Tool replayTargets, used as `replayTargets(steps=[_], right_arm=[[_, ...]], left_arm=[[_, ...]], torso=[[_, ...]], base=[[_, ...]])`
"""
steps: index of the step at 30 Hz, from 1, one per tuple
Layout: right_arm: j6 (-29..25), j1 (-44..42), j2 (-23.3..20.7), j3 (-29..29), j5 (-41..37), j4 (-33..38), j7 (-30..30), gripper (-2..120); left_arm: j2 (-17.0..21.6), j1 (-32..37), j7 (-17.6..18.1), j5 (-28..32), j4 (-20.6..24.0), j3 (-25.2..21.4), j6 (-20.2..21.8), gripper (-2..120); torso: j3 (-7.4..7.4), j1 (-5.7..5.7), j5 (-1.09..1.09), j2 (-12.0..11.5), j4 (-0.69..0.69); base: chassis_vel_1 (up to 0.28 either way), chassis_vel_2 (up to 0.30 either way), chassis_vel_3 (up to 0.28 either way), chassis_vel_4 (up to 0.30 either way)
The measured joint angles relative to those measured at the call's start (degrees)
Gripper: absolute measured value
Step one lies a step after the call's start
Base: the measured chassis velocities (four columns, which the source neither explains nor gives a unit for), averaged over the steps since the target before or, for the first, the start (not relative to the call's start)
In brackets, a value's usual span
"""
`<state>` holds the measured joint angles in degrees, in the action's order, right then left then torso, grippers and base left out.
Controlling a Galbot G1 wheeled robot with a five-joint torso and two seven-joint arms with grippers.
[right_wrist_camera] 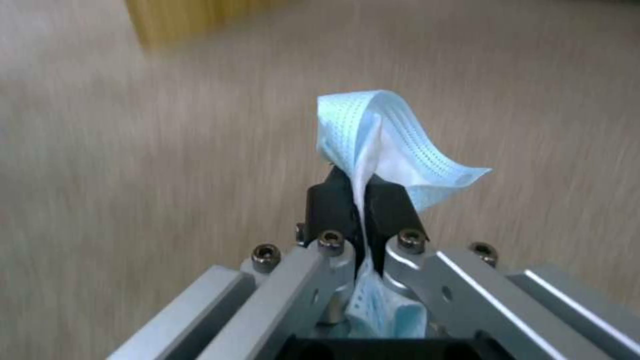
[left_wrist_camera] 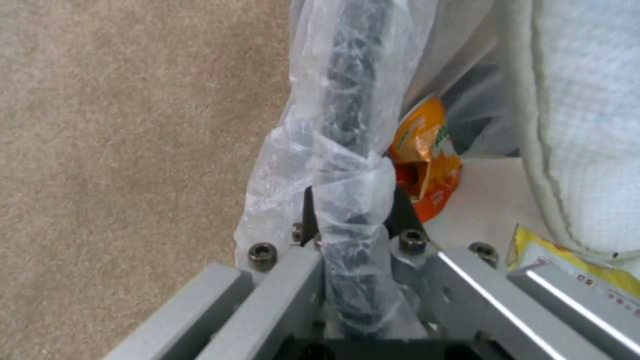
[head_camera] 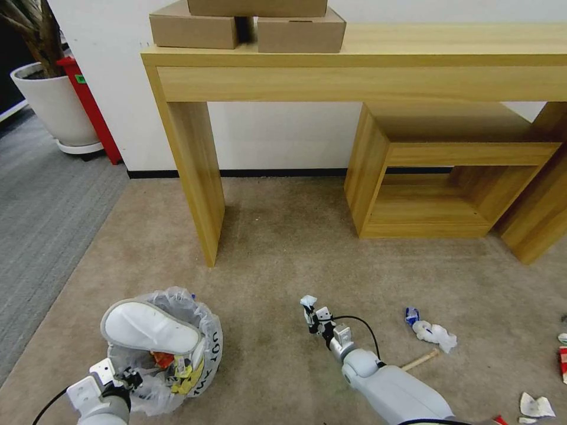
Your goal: Pick up the trash bin and place the garbage on the floor into it.
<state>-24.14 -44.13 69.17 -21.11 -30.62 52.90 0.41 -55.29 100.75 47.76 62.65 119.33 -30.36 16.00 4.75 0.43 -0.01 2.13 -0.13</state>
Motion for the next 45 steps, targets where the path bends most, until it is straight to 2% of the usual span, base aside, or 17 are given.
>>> replayTargets(steps=[2, 3, 4, 6, 7, 10, 11, 16, 18, 19, 20, 23, 27, 35, 45], right_arm=[[-4.06, 0.37, -2.22, 1.87, -1.83, 5.31, -2.48, 0], [-4.06, 0.37, -2.22, 1.87, -1.83, 5.31, -2.48, 0], [-6.91, 0.99, -3.77, 2.71, -3.33, 8.77, -5.53, 0], [-9.80, 2.10, -7.86, 3.68, -6.07, 16.60, -11.47, 0], [-9.80, 2.10, -7.86, 3.68, -6.07, 16.60, -11.47, 0], [-9.58, 3.60, -11.85, 2.72, -9.86, 27.11, -15.00, 0], [-9.58, 3.60, -11.85, 2.72, -9.86, 27.11, -15.00, 0], [-6.08, 5.18, -14.06, -2.03, -14.60, 36.85, -16.04, 0], [-3.65, 8.24, -13.98, -11.62, -18.87, 41.44, -16.16, 0], [-3.35, 9.57, -13.49, -15.01, -19.87, 41.81, -16.14, 0], [-3.35, 9.57, -13.49, -15.01, -19.87, 41.81, -16.14, 0], [-2.85, 12.43, -11.52, -22.35, -21.37, 40.85, -15.83, 0], [-2.82, 13.93, -8.82, -26.58, -21.20, 37.84, -15.86, 0], [-2.25, 14.46, -5.22, -30.13, -21.49, 34.98, -16.27, 0], [-1.87, 15.10, -4.10, -32.18, -21.52, 34.26, -16.24, 0]], left_arm=[[0.55, -0.24, 0.27, 0.94, 0.17, -0.18, 0.01, 0], [0.55, -0.24, 0.27, 0.94, 0.17, -0.18, 0.01, 0], [0.83, -0.33, 0.33, 1.37, 0.24, -0.25, 0.01, 0], [1.36, -0.37, 0.52, 2.10, 0.48, -0.47, 0.01, 0], [1.36, -0.37, 0.52, 2.10, 0.48, -0.47, 0.01, 0], [1.92, -0.92, 0.97, 3.16, 0.63, -0.55, 0.04, 0], [1.92, -0.92, 0.97, 3.16, 0.63, -0.55, 0.04, 0], [2.54, -1.94, 1.47, 4.42, 0.71, -0.42, 0.20, 0], [3.14, -2.64, 1.65, 5.39, 0.60, -0.31, 0.30, 0], [3.41, -2.92, 1.85, 5.88, 0.61, -0.30, 0.34, 0], [3.41, -2.92, 1.85, 5.88, 0.61, -0.30, 0.34, 0], [4.10, -3.35, 2.77, 7.22, 1.05, -0.45, 0.42, 0], [4.92, -2.60, 4.10, 8.47, 2.90, -1.21, 0.52, 0], [7.47, -2.24, 6.32, 11.68, 5.89, -3.23, 0.51, 0], [7.89, -1.77, 7.46, 12.37, 8.51, -3.64, 0.43, 0]], torso=[[0.01, 0.00, -0.03, 0.00, -0.02], [0.01, 0.00, -0.03, 0.00, -0.02], [0.00, 0.00, -0.01, -0.01, -0.01], [0.00, 0.01, -0.10, -0.01, -0.02], [0.00, 0.01, -0.10, -0.01, -0.02], [-0.01, 0.01, -0.07, 0.00, -0.02], [-0.01, 0.01, -0.07, 0.00, -0.02], [0.00, 0.01, -0.05, -0.01, -0.01], [0.00, 0.01, -0.03, -0.01, 0.01], [0.00, 0.01, -0.04, -0.01, 0.01], [0.00, 0.01, -0.04, -0.01, 0.01], [0.00, 0.01, -0.07, -0.01, -0.02], [0.00, 0.01, -0.01, 0.00, 0.01], [-0.01, 0.00, 0.00, 0.01, 0.00], [-0.01, 0.00, -0.01, 0.02, 0.00]], base=[[0.000, 0.000, 0.000, 0.000], [0.000, 0.000, 0.000, 0.000], [0.000, 0.000, 0.000, 0.000], [0.000, 0.000, 0.000, 0.000], [0.000, 0.000, 0.000, 0.000], [0.000, 0.000, 0.000, 0.000], [0.000, 0.000, 0.000, 0.000], [0.000, 0.000, 0.000, 0.000], [0.000, 0.000, 0.000, 0.000], [0.000, 0.000, 0.000, 0.000], [0.000, 0.000, 0.000, 0.000], [0.000, 0.000, 0.000, 0.000], [0.000, 0.000, 0.000, 0.000], [0.000, 0.000, 0.000, 0.000], [0.000, 0.000, 0.000, 0.000]])
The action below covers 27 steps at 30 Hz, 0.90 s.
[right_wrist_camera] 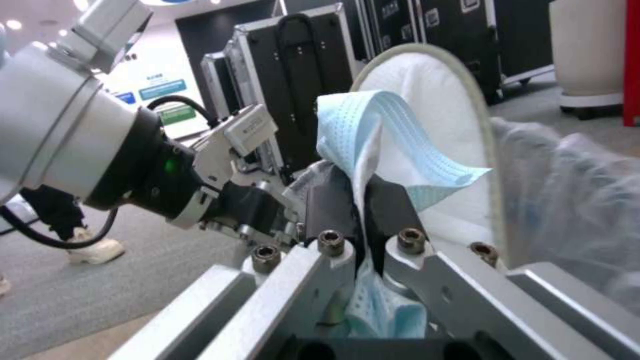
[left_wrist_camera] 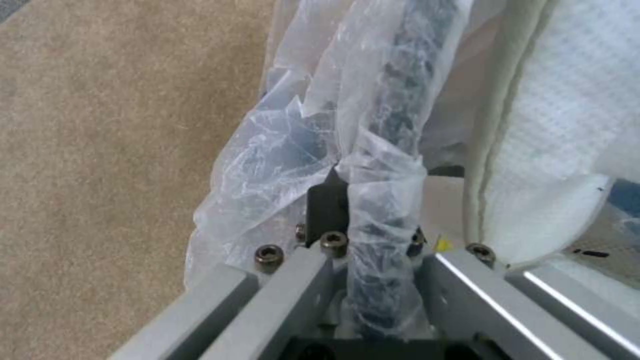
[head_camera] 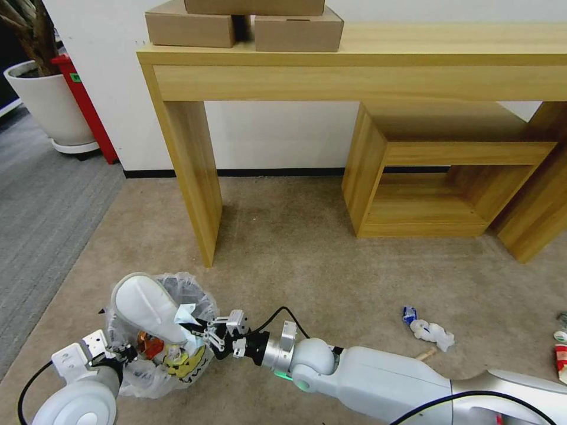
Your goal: Pick up the trash bin and place the garbage on the floor into it.
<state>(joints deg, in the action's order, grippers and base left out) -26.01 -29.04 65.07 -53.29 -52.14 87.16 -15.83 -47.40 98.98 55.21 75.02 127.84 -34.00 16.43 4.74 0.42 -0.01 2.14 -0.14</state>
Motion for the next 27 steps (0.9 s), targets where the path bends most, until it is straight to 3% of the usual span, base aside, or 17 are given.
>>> replayTargets(steps=[10, 25, 27], right_arm=[[0.21, 0.74, 2.50, -0.81, 0.42, -0.77, 1.24, 0], [2.44, 0.48, 2.91, -0.12, 1.36, -0.41, 3.18, 60], [2.44, 0.46, 2.84, 0.05, 1.39, -0.32, 3.34, 63]], left_arm=[[-0.04, 1.05, 0.57, 0.00, 2.34, -0.24, 0.10, 0], [0.05, 3.11, 0.57, -0.67, 4.84, -1.05, 0.30, 0], [0.11, 3.16, 0.56, -0.74, 4.84, -1.07, 0.31, 0]], torso=[[0.00, 0.00, 0.01, 0.00, 0.01], [0.00, 0.00, 0.01, 0.00, 0.00], [0.00, 0.00, 0.01, 0.00, 0.00]], base=[[0.000, 0.000, 0.000, 0.000], [0.000, 0.000, 0.000, 0.000], [0.000, 0.000, 0.000, 0.000]])
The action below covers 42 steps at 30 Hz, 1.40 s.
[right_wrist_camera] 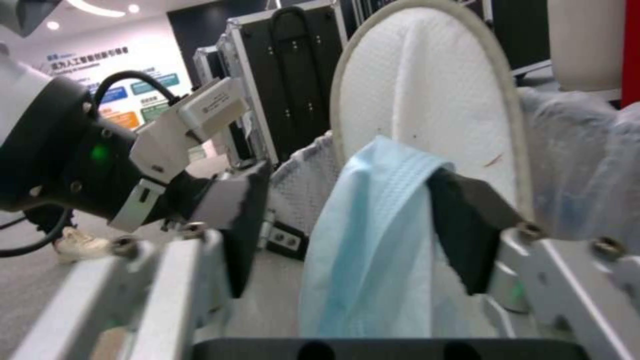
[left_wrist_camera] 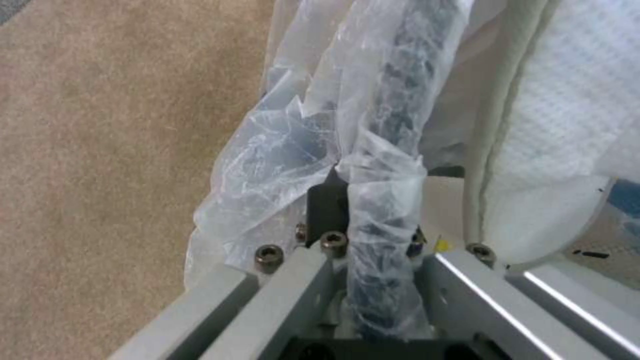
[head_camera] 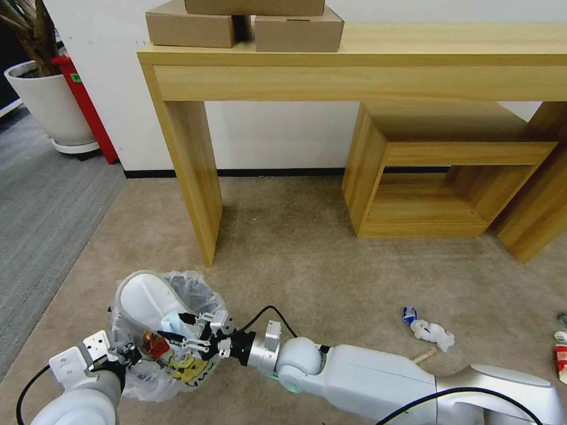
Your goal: Pick up the trash bin and place the garbage on the floor into it.
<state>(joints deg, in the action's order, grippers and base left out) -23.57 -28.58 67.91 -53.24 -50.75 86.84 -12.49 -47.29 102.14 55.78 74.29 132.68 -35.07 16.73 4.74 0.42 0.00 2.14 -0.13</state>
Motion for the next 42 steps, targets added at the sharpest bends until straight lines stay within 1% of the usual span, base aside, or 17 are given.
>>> replayTargets(steps=[2, 3, 6, 7, 9, 10, 15, 22, 26, 27, 28, 29, 31, 32, 33, 36, 42], right_arm=[[0.12, 0.06, -0.35, 0.41, -0.02, 0.24, 0.23, 75], [0.12, 0.06, -0.35, 0.41, -0.02, 0.24, 0.23, 75], [0.20, 0.18, -0.83, 1.02, -0.60, 0.72, 0.47, 88], [0.20, 0.18, -0.83, 1.02, -0.60, 0.72, 0.47, 88], [0.27, 0.40, -0.96, 2.03, -1.10, 1.31, 0.63, 97], [0.32, 0.57, -0.97, 2.29, -1.34, 1.48, 0.74, 98], [0.35, 1.67, -0.75, 2.52, -1.82, 1.42, 1.16, 100], [0.62, 2.34, 0.50, 0.41, -2.73, 1.05, 1.58, 100], [3.14, 2.55, 0.37, -1.46, -5.94, 2.72, 1.12, 100], [4.40, 2.70, 0.33, -2.06, -6.70, 3.78, 3.65, 100], [7.11, 2.98, 0.22, -2.50, -7.94, 5.21, 8.41, 100], [7.11, 2.98, 0.22, -2.50, -7.94, 5.21, 8.41, 100], [14.93, 4.55, -0.63, -3.28, -13.79, 9.58, 22.26, 100], [16.52, 5.40, -1.28, -3.41, -16.79, 11.79, 24.88, 100], [16.52, 5.40, -1.28, -3.41, -16.79, 11.79, 24.88, 100], [18.27, 8.15, -2.64, -3.10, -22.08, 16.29, 27.97, 100], [20.51, 9.89, -2.41, -2.15, -25.22, 19.36, 32.72, 100]], left_arm=[[0.05, 0.07, -0.05, -0.19, 0.00, 0.01, 0.00, 0], [0.05, 0.07, -0.05, -0.19, 0.00, 0.01, 0.00, 0], [0.05, 0.00, -0.19, -0.27, -0.12, 0.22, 0.00, 0], [0.05, 0.00, -0.19, -0.27, -0.12, 0.22, 0.00, 0], [0.24, -0.08, -0.22, -0.29, -0.28, 0.26, 0.00, 0], [0.30, -0.09, -0.23, -0.29, -0.32, 0.31, 0.00, 0], [0.26, -0.59, -0.27, -0.32, -0.65, 0.78, 0.02, 0], [0.15, -0.84, -0.39, -0.54, -1.13, 1.13, 0.09, 0], [-0.08, -0.99, -0.47, -0.74, -1.38, 1.25, 0.13, 0], [-0.10, -1.01, -0.48, -0.80, -1.49, 1.26, 0.13, 0], [-0.10, -0.97, -0.48, -0.85, -1.55, 1.26, 0.13, 0], [-0.10, -0.97, -0.48, -0.85, -1.55, 1.26, 0.13, 0], [-0.11, -0.73, -0.54, -1.07, -1.61, 1.20, 0.13, 0], [-0.14, -0.68, -0.60, -1.15, -1.63, 1.17, 0.13, 0], [-0.14, -0.68, -0.60, -1.15, -1.63, 1.17, 0.13, 0], [-0.23, -0.65, -0.88, -1.46, -1.93, 1.11, 0.13, 0], [-0.37, -0.69, -0.93, -1.98, -1.97, 1.27, 0.13, 0]], torso=[[0.00, 0.00, 0.00, 0.00, 0.00], [0.00, 0.00, 0.00, 0.00, 0.00], [0.00, 0.00, 0.00, 0.00, 0.00], [0.00, 0.00, 0.00, 0.00, 0.00], [0.00, 0.00, 0.00, 0.00, 0.00], [0.00, 0.00, 0.00, 0.00, 0.00], [0.00, 0.00, 0.00, 0.00, 0.00], [0.00, 0.00, 0.00, 0.00, 0.01], [0.00, 0.00, -0.01, 0.00, 0.00], [0.00, 0.00, -0.01, 0.00, -0.01], [0.00, 0.00, 0.01, 0.00, 0.00], [0.00, 0.00, 0.01, 0.00, 0.00], [0.00, 0.00, -0.01, 0.00, 0.00], [0.01, 0.00, -0.01, 0.00, 0.00], [0.01, 0.00, -0.01, 0.00, 0.00], [0.00, 0.00, -0.01, 0.00, 0.00], [0.00, 0.00, -0.01, 0.00, 0.00]], base=[[0.000, 0.000, 0.000, 0.000], [0.000, 0.000, 0.000, 0.000], [0.000, 0.000, 0.000, 0.000], [0.000, 0.000, 0.000, 0.000], [0.000, 0.000, 0.000, 0.000], [0.000, 0.000, 0.000, 0.000], [0.000, 0.000, 0.000, 0.000], [0.000, 0.000, 0.000, 0.000], [0.000, 0.000, 0.000, 0.000], [0.000, 0.000, 0.000, 0.000], [0.000, 0.000, 0.000, 0.000], [0.000, 0.000, 0.000, 0.000], [0.000, 0.000, 0.000, 0.000], [0.000, 0.000, 0.000, 0.000], [0.000, 0.000, 0.000, 0.000], [0.000, 0.000, 0.000, 0.000], [0.000, 0.000, 0.000, 0.000]])
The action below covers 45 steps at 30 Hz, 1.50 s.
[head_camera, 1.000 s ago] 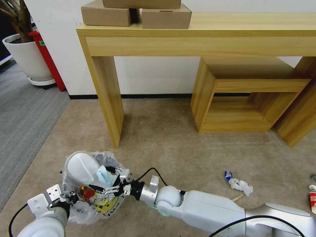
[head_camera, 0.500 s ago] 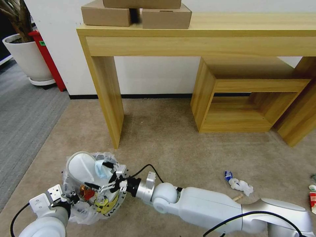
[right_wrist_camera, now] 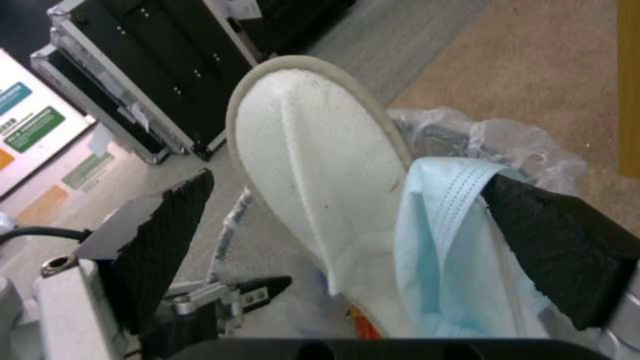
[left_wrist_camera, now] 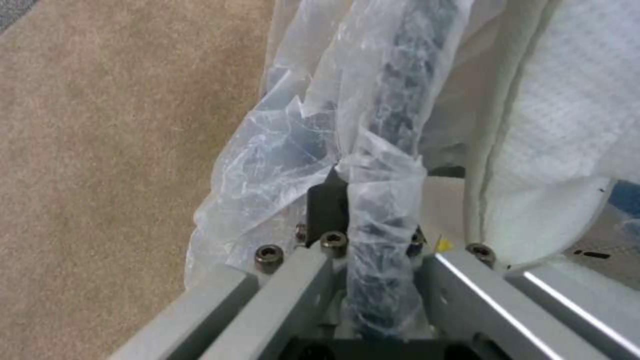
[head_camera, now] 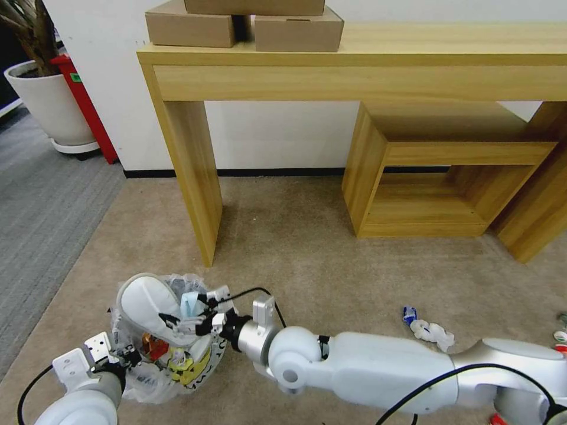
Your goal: Pick up the trash bin and place the garbage on the floor into it.
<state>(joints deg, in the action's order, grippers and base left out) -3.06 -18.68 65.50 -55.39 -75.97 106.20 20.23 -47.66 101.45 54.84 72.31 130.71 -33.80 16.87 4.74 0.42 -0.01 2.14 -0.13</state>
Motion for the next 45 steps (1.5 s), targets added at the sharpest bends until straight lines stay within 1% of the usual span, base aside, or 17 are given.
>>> replayTargets(steps=[2, 4, 10, 15, 18, 19, 20, 21, 23, 25, 27, 32, 37, 39, 40, 41, 45], right_arm=[[-0.01, -0.15, 0.12, -0.07, -0.25, 0.70, 0.46, 100], [-2.43, -1.16, 0.63, -0.27, 0.34, 0.60, -1.31, 100], [-4.54, -2.60, 0.78, 0.74, 0.26, -0.01, -4.78, 100], [-2.38, -2.85, 0.96, 0.36, -0.95, 1.02, -5.86, 100], [-0.16, -2.71, 2.09, -1.52, 0.90, 1.02, -2.68, 100], [2.83, -2.68, 2.74, -2.05, 0.86, 1.17, 1.88, 100], [2.83, -2.68, 2.74, -2.05, 0.86, 1.17, 1.88, 100], [6.37, -2.60, 3.37, -2.20, 0.56, 1.48, 7.18, 100], [8.63, -1.27, 2.93, -2.27, 3.03, 1.35, 7.46, 100], [8.61, -0.07, 2.92, -2.30, 3.43, 1.14, 6.81, 100], [9.78, 1.47, 3.99, -1.94, 0.37, 2.20, 8.96, 100], [8.78, 2.47, 4.44, -2.55, 2.65, 1.52, 6.78, 100], [11.00, 2.54, 5.48, -3.20, -0.86, 3.05, 10.73, 100], [13.71, 2.22, 6.85, -2.97, -5.90, 4.75, 17.05, 100], [13.71, 2.22, 6.85, -2.97, -5.90, 4.75, 17.05, 100], [15.67, 2.25, 7.23, -2.98, -6.68, 4.92, 19.96, 100], [16.96, 3.07, 6.70, -3.37, -4.49, 3.76, 19.29, 100]], left_arm=[[-0.08, 0.12, -0.11, -0.35, -0.04, 0.14, 0.00, 0], [-0.49, 0.12, -0.19, -0.59, -0.11, 0.31, 0.00, 0], [-0.97, 0.16, -0.31, -0.94, -0.27, 0.54, 0.05, 0], [-1.18, 0.16, -0.33, -1.22, -0.47, 0.78, 0.08, 0], [-1.22, 0.13, -0.33, -1.24, -0.47, 0.78, 0.09, 0], [-1.23, 0.14, -0.33, -1.25, -0.47, 0.74, 0.10, 0], [-1.23, 0.14, -0.33, -1.25, -0.47, 0.74, 0.10, 0], [-1.29, 0.19, -0.33, -1.26, -0.47, 0.65, 0.10, 0], [-1.40, 0.28, -0.35, -1.46, -0.75, 0.61, 0.10, 0], [-1.48, 0.25, -0.37, -1.59, -0.93, 0.67, 0.10, 0], [-1.70, -0.08, -0.40, -1.70, -1.19, 0.96, 0.10, 0], [-1.90, -0.55, -0.45, -1.77, -1.54, 1.27, 0.10, 0], [-1.84, -0.63, -0.48, -1.81, -1.99, 1.24, 0.10, 0], [-2.24, -0.78, -0.50, -1.96, -2.16, 1.38, 0.11, 0], [-2.24, -0.78, -0.50, -1.96, -2.16, 1.38, 0.11, 0], [-2.47, -0.85, -0.51, -2.10, -2.27, 1.53, 0.11, 0], [-2.80, -0.90, -0.57, -2.35, -2.30, 1.65, 0.11, 0]], torso=[[0.00, 0.00, 0.01, 0.00, -0.01], [0.00, 0.00, 0.01, 0.00, 0.00], [0.00, 0.00, 0.01, 0.00, -0.01], [0.00, 0.00, 0.01, 0.00, -0.01], [0.00, 0.00, 0.00, 0.00, 0.00], [0.00, 0.00, 0.01, 0.00, 0.01], [0.00, 0.00, 0.01, 0.00, 0.01], [0.00, 0.00, 0.00, 0.00, 0.00], [0.00, 0.00, 0.00, 0.00, -0.01], [0.00, 0.00, 0.00, 0.00, -0.01], [0.00, 0.00, 0.00, 0.00, -0.01], [0.00, 0.00, -0.01, 0.00, 0.01], [0.00, 0.00, 0.00, 0.00, -0.01], [0.00, 0.00, 0.01, 0.00, 0.00], [0.00, 0.00, 0.01, 0.00, 0.00], [0.00, 0.00, 0.00, 0.00, 0.01], [0.00, 0.00, 0.00, 0.00, 0.00]], base=[[0.000, 0.000, 0.000, 0.000], [0.000, 0.000, 0.000, 0.000], [0.000, 0.000, 0.000, 0.000], [0.000, 0.000, 0.000, 0.000], [0.000, 0.000, 0.000, 0.000], [0.000, 0.000, 0.000, 0.000], [0.000, 0.000, 0.000, 0.000], [0.000, 0.000, 0.000, 0.000], [0.000, 0.000, 0.000, 0.000], [0.000, 0.000, 0.000, 0.000], [0.000, 0.000, 0.000, 0.000], [0.000, 0.000, 0.000, 0.000], [0.000, 0.000, 0.000, 0.000], [0.000, 0.000, 0.000, 0.000], [0.000, 0.000, 0.000, 0.000], [0.000, 0.000, 0.000, 0.000], [0.000, 0.000, 0.000, 0.000]])
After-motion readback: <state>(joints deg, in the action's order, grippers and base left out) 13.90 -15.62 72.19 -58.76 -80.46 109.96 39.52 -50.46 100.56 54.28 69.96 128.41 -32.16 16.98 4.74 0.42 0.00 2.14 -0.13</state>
